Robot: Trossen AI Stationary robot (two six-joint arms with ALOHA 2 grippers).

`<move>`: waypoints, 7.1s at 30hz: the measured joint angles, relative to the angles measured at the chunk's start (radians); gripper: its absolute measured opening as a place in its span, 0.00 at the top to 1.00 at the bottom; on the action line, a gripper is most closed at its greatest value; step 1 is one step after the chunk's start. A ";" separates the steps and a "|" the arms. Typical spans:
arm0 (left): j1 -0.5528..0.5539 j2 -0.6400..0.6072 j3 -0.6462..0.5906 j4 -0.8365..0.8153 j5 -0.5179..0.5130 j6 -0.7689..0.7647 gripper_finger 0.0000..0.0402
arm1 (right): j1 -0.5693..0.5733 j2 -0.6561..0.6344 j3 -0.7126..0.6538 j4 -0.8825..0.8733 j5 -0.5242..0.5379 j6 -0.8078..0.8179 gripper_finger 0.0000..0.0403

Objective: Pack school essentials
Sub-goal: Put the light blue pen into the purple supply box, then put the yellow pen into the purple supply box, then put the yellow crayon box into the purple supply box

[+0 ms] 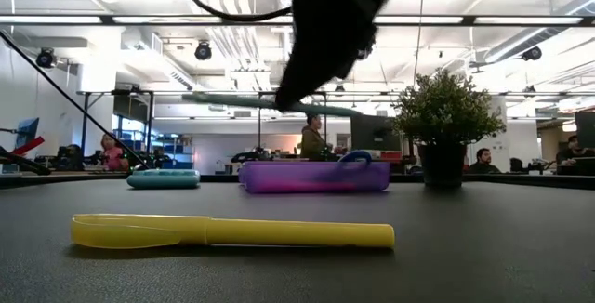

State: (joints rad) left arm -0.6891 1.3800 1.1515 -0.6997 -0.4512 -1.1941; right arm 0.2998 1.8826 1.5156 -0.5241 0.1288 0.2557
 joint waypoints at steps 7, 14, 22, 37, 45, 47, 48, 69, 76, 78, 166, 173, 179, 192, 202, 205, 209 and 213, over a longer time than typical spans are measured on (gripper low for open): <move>0.002 0.000 0.000 -0.017 -0.030 0.053 0.99 | -0.118 -0.055 0.000 -0.036 0.002 -0.075 0.97; 0.003 0.000 0.000 -0.080 -0.092 0.051 0.99 | -0.231 -0.077 0.001 -0.050 -0.054 -0.168 0.97; 0.023 0.000 0.000 -0.085 -0.154 0.049 0.99 | -0.308 -0.074 0.001 -0.080 -0.061 -0.284 0.97; 0.070 0.012 0.000 -0.066 -0.286 -0.195 0.99 | -0.466 -0.072 -0.132 -0.084 -0.078 -0.443 0.97; 0.071 0.012 0.000 -0.042 -0.352 -0.267 0.99 | -0.489 -0.072 -0.191 -0.005 -0.077 -0.498 0.95; 0.071 0.012 0.000 -0.027 -0.368 -0.267 0.99 | -0.493 -0.072 -0.193 0.007 -0.077 -0.501 0.91; 0.072 0.012 0.000 -0.015 -0.373 -0.267 0.99 | -0.495 -0.072 -0.192 0.016 -0.077 -0.501 0.89; 0.072 0.012 0.000 0.037 -0.368 -0.257 0.99 | -0.346 -0.097 -0.025 -0.182 -0.143 -0.250 0.55; 0.065 0.012 0.000 0.038 -0.335 -0.209 0.99 | -0.143 -0.099 -0.023 -0.161 -0.150 -0.141 0.56; 0.060 0.012 -0.001 0.036 -0.332 -0.205 0.99 | -0.101 -0.099 -0.024 -0.137 -0.150 -0.106 0.55; 0.011 0.018 -0.144 0.244 -0.292 -0.180 0.99 | -0.040 -0.029 -0.073 0.019 -0.007 -0.216 0.96; 0.015 0.018 -0.144 0.247 -0.300 -0.188 0.99 | -0.270 -0.132 -0.082 -0.031 0.005 -0.372 0.97; 0.033 0.018 -0.144 0.247 -0.324 -0.188 0.99 | -0.460 -0.128 -0.126 -0.019 -0.128 -0.417 0.97; 0.062 0.031 -0.145 0.241 -0.264 -0.240 0.93 | -0.593 -0.070 -0.204 0.036 -0.137 -0.484 0.80; 0.066 0.031 -0.145 0.158 -0.134 -0.275 0.65 | -0.607 -0.094 -0.155 0.004 -0.137 -0.488 0.57; 0.101 0.028 -0.145 0.018 -0.136 -0.383 0.63 | -0.608 -0.096 -0.131 0.027 -0.137 -0.491 0.55; 0.184 0.025 -0.145 -0.182 -0.152 -0.578 0.63 | -0.608 -0.096 -0.106 0.041 -0.138 -0.467 0.56; 0.225 0.026 -0.146 -0.148 -0.039 -0.533 0.63 | -0.605 -0.096 -0.096 -0.002 -0.292 -0.418 0.56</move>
State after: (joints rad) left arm -0.4637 1.4055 1.0058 -0.8475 -0.4903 -1.7273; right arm -0.3049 1.7863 1.4200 -0.5261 -0.1629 -0.1627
